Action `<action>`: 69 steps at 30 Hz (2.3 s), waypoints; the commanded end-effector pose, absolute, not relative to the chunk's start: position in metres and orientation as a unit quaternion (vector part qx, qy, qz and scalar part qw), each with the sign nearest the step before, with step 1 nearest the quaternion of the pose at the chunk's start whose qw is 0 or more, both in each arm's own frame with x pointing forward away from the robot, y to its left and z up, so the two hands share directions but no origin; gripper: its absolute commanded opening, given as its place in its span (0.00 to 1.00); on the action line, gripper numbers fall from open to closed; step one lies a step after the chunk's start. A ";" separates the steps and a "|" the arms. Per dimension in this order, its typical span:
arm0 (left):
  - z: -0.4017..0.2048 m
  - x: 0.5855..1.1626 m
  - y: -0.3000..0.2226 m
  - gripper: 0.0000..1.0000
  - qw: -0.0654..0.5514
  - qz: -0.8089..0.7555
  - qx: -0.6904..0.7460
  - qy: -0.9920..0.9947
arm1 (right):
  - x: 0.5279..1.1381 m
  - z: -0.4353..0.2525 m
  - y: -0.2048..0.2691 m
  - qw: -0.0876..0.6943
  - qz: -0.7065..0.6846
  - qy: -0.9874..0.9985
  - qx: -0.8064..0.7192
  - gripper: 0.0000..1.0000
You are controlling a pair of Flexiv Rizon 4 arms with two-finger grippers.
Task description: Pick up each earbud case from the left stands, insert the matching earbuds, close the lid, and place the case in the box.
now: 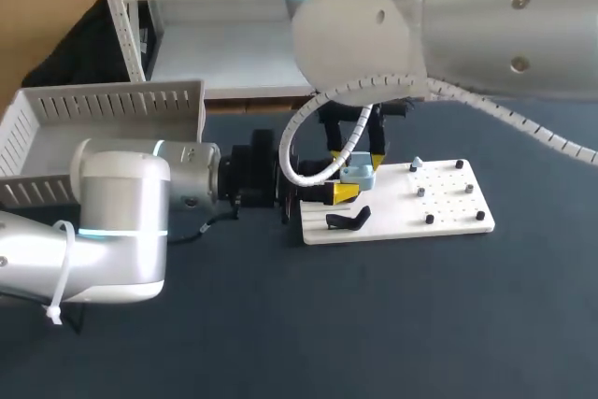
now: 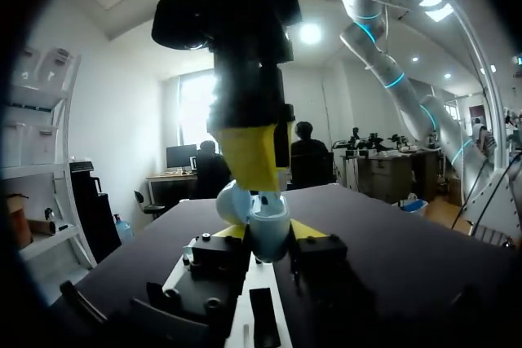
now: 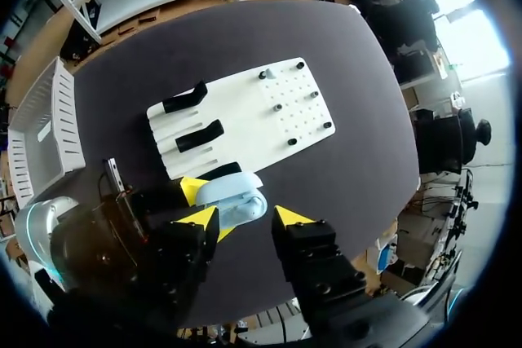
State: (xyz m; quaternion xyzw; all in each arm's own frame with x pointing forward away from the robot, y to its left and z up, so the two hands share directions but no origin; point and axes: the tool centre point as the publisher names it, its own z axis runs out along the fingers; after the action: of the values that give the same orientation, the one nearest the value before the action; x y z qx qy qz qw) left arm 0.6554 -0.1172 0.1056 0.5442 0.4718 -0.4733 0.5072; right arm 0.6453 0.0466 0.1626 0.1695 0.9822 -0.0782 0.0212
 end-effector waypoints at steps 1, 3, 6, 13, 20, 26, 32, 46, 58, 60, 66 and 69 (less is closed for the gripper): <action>0.106 0.653 -0.118 0.00 0.509 -0.471 0.543 0.473 | 0.628 0.183 0.030 0.034 -0.041 0.984 0.170 0.43; 0.106 0.653 -0.118 0.00 0.509 -0.471 0.543 0.473 | 0.625 0.190 0.021 0.042 -0.020 0.986 0.162 0.43; 0.106 0.653 -0.118 0.00 0.509 -0.471 0.543 0.473 | 0.627 0.195 0.008 0.059 0.025 0.987 0.145 0.42; 0.106 0.653 -0.118 0.00 0.509 -0.471 0.543 0.473 | 0.644 0.201 -0.024 0.114 0.066 0.984 0.119 0.41; 0.106 0.653 -0.118 0.00 0.509 -0.471 0.543 0.473 | 0.670 0.203 -0.048 0.147 0.085 0.981 0.089 0.42; 0.106 0.653 -0.118 0.00 0.509 -0.471 0.543 0.473 | 0.699 0.184 -0.056 0.144 0.073 0.983 0.086 0.43; 0.106 0.653 -0.118 0.00 0.509 -0.471 0.543 0.473 | 0.723 0.155 -0.055 0.130 0.071 0.983 0.108 0.44; 0.106 0.653 -0.118 0.00 0.509 -0.471 0.543 0.473 | 0.743 0.098 -0.062 0.123 0.085 0.980 0.129 0.42; 0.106 0.653 -0.118 0.00 0.509 -0.471 0.543 0.473 | 0.746 0.067 -0.068 0.132 0.104 0.979 0.115 0.43; 0.106 0.653 -0.118 0.00 0.509 -0.471 0.543 0.473 | 0.749 0.062 -0.068 0.132 0.104 0.979 0.115 0.42; 0.106 0.653 -0.118 0.00 0.509 -0.471 0.543 0.473 | 0.755 0.050 -0.066 0.130 0.097 0.981 0.107 0.37; 0.106 0.653 -0.118 0.00 0.509 -0.471 0.543 0.473 | 0.759 0.046 -0.064 0.129 0.095 0.981 0.106 0.36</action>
State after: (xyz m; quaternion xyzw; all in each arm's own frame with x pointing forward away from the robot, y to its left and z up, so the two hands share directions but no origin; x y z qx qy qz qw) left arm 0.6552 -0.1171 0.1057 0.5442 0.4718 -0.4733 0.5072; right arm 0.7517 -0.0682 0.0508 0.1059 0.9807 0.0974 0.1326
